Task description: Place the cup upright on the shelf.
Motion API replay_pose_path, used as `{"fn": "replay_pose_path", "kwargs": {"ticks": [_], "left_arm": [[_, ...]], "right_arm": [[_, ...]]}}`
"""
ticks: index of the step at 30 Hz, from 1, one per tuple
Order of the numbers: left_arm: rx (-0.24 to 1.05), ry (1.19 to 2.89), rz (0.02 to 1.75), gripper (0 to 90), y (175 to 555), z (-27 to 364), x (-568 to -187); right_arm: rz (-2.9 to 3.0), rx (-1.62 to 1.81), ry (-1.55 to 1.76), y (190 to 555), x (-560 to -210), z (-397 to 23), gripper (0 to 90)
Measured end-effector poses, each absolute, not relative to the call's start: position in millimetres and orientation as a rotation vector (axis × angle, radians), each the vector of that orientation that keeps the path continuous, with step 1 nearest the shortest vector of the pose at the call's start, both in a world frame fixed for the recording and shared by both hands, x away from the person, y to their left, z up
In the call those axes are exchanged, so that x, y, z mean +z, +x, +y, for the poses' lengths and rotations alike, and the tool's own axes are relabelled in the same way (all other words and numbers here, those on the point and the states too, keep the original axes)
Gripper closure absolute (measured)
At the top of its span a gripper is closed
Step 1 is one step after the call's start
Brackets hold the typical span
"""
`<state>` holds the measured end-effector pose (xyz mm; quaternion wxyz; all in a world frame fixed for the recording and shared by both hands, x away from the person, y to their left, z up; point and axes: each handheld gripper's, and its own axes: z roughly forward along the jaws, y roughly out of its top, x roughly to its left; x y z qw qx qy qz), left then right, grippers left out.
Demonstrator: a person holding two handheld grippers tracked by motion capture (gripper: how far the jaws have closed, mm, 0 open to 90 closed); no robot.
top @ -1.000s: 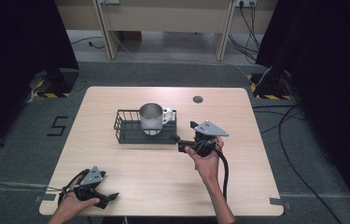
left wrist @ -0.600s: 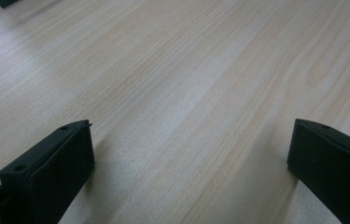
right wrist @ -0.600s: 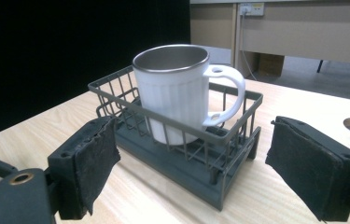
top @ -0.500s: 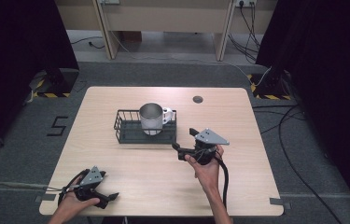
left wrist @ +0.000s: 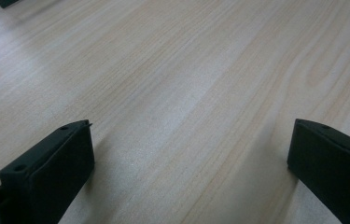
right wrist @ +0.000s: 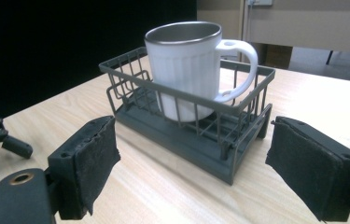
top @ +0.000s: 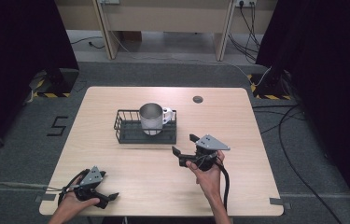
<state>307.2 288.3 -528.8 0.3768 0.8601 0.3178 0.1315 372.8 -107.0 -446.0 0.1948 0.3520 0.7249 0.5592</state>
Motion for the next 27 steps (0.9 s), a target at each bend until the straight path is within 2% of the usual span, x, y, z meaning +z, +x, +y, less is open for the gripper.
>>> {"fn": "replay_pose_path", "kwargs": {"ticks": [27], "left_arm": [[0.336, 2.199, 0.813, 0.0, 307, 288, -529]], "right_arm": [[2.140, 1.528, 0.991, 346, -468, -119, 15.4]]}}
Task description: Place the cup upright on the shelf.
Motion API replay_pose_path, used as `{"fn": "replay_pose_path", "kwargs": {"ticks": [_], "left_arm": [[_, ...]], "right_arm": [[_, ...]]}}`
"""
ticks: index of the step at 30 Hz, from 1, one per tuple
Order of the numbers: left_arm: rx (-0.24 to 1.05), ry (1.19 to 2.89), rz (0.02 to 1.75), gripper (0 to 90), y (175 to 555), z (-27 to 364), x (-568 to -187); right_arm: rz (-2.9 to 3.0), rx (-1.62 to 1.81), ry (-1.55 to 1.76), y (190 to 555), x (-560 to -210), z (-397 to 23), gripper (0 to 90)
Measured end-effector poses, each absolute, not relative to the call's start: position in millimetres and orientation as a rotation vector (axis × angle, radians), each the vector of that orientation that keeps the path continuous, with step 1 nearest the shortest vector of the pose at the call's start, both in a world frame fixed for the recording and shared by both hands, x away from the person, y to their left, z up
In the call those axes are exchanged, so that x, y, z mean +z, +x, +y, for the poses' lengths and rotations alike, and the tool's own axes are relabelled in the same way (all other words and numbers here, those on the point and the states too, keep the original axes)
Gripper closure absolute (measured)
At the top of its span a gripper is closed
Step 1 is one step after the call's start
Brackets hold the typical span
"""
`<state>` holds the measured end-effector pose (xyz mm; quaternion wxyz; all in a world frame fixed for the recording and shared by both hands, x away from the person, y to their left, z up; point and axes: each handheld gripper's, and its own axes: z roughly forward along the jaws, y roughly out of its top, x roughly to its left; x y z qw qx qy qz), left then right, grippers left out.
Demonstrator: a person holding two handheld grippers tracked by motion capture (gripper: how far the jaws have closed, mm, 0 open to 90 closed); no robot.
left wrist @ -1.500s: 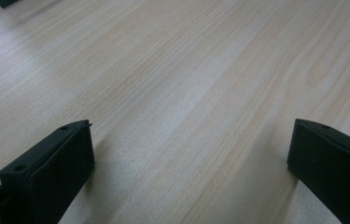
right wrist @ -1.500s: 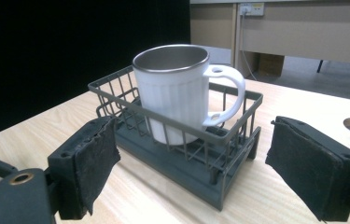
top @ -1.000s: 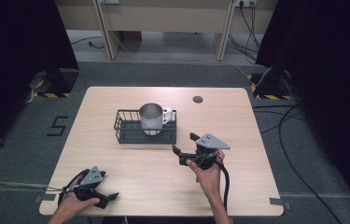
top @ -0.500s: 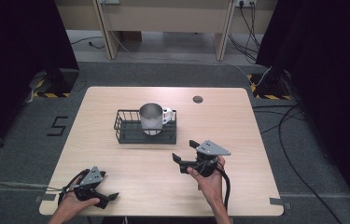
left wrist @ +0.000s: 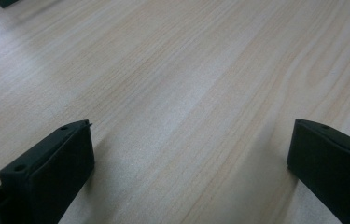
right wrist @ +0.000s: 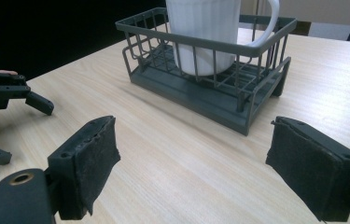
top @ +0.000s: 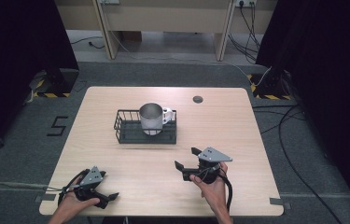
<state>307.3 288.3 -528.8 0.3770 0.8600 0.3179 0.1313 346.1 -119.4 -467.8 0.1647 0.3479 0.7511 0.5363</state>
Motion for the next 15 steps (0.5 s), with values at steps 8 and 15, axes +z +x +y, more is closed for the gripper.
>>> {"fn": "replay_pose_path", "kwargs": {"ticks": [8, 15], "left_arm": [[0.335, 2.200, 0.811, 0.0, 307, 288, -529], [0.335, 2.200, 0.811, 0.0, 307, 288, -529]], "right_arm": [[2.156, 1.517, 0.996, 340, -473, -123, 15.3], [2.175, 1.500, 0.994, 334, -478, -126, 15.3]]}}
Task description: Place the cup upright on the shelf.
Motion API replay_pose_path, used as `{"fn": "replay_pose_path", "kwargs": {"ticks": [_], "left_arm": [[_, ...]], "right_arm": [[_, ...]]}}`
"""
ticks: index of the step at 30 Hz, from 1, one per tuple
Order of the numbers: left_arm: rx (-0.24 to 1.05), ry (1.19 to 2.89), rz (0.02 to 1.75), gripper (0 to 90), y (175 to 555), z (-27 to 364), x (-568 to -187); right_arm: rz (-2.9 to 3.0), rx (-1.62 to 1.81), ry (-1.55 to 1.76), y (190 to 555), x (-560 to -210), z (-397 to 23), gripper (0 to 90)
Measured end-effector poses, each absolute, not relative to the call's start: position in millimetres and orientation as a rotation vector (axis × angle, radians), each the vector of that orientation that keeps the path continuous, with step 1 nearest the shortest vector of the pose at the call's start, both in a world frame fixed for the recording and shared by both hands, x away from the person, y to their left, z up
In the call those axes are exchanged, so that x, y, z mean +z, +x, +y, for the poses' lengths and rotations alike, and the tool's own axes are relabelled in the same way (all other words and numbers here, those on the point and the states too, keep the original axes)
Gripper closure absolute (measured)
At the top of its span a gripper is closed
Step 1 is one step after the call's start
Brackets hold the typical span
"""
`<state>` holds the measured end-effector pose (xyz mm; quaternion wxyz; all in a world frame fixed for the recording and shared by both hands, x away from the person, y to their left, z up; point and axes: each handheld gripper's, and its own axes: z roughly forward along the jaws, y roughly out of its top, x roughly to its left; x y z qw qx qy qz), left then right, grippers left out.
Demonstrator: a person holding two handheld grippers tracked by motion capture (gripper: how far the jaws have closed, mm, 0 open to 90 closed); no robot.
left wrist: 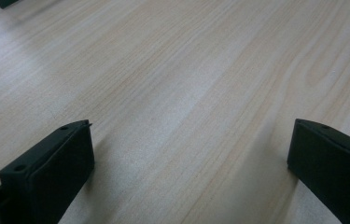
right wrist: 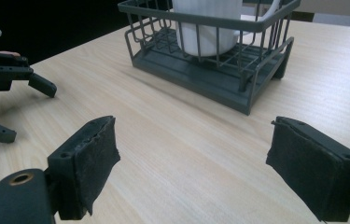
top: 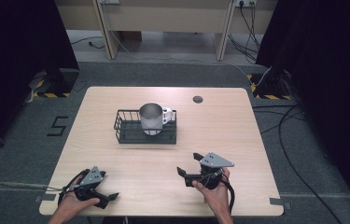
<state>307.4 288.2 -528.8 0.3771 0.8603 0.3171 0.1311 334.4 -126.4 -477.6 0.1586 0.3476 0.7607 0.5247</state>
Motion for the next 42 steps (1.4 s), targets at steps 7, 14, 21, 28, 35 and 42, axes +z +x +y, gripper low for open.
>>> {"fn": "replay_pose_path", "kwargs": {"ticks": [7, 14, 21, 28, 35, 42], "left_arm": [[0.335, 2.200, 0.811, 0.0, 307, 288, -529], [0.335, 2.200, 0.810, 0.0, 307, 288, -529], [0.335, 2.200, 0.811, 0.0, 307, 288, -529], [0.336, 2.200, 0.811, 0.0, 307, 288, -529], [0.335, 2.200, 0.811, 0.0, 307, 288, -529], [0.336, 2.200, 0.811, 0.0, 307, 288, -529]], "right_arm": [[2.198, 1.475, 1.009, 330, -486, -132, 15.3], [2.216, 1.456, 1.034, 325, -493, -137, 15.3], [2.231, 1.430, 1.054, 321, -500, -140, 15.3], [2.247, 1.401, 1.058, 317, -504, -142, 15.3], [2.265, 1.375, 1.062, 314, -507, -144, 15.3], [2.285, 1.339, 1.073, 311, -514, -146, 15.3]]}}
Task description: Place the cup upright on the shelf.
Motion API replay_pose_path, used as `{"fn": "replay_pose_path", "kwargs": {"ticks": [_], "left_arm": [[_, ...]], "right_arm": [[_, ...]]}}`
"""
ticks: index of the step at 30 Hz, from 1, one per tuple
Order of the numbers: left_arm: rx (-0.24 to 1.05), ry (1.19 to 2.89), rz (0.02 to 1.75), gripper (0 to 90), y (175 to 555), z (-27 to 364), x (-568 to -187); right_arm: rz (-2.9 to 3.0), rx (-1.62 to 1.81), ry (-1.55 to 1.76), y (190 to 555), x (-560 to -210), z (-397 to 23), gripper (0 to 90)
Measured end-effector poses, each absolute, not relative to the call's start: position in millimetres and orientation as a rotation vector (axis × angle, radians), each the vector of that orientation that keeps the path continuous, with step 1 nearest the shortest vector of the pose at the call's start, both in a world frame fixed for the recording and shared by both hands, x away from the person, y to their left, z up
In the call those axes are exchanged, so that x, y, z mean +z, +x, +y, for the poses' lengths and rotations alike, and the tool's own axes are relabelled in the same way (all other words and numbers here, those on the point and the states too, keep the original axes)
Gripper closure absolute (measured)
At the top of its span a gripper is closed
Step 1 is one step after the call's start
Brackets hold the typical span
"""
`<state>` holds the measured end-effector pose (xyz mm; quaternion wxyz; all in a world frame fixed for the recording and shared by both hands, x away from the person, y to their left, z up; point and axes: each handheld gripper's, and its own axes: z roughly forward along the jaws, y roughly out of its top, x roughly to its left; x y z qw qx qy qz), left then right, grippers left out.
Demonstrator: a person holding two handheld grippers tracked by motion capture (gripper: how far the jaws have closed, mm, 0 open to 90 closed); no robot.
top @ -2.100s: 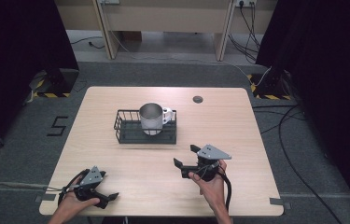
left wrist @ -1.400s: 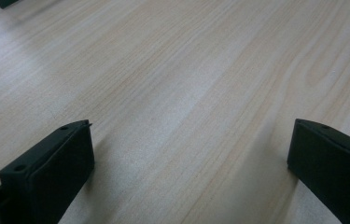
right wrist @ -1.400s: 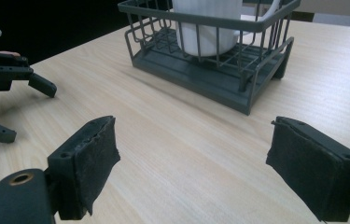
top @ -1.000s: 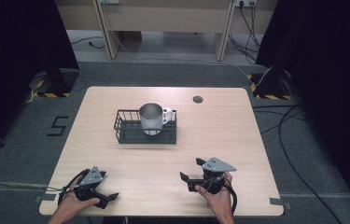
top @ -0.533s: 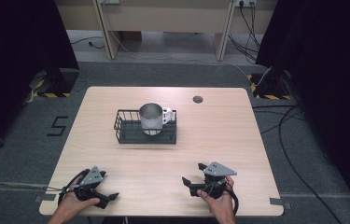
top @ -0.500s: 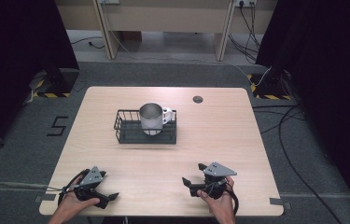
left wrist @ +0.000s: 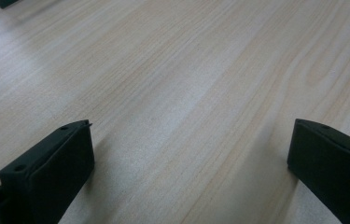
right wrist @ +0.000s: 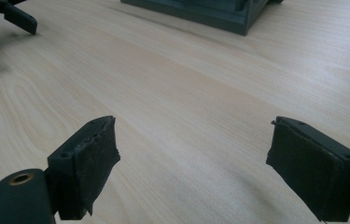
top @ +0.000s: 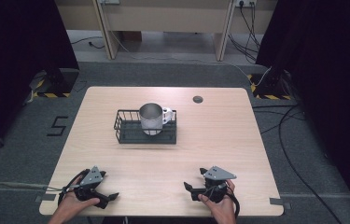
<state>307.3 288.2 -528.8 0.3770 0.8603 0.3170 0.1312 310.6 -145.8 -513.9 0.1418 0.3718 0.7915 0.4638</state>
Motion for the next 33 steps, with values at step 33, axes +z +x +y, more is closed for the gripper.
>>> {"fn": "replay_pose_path", "kwargs": {"ticks": [33], "left_arm": [[0.335, 2.201, 0.809, 0.0, 307.3, 288.2, -528.8]], "right_arm": [[2.402, 1.031, 1.056, 300.3, -522.8, -142.9, 13.4]]}}
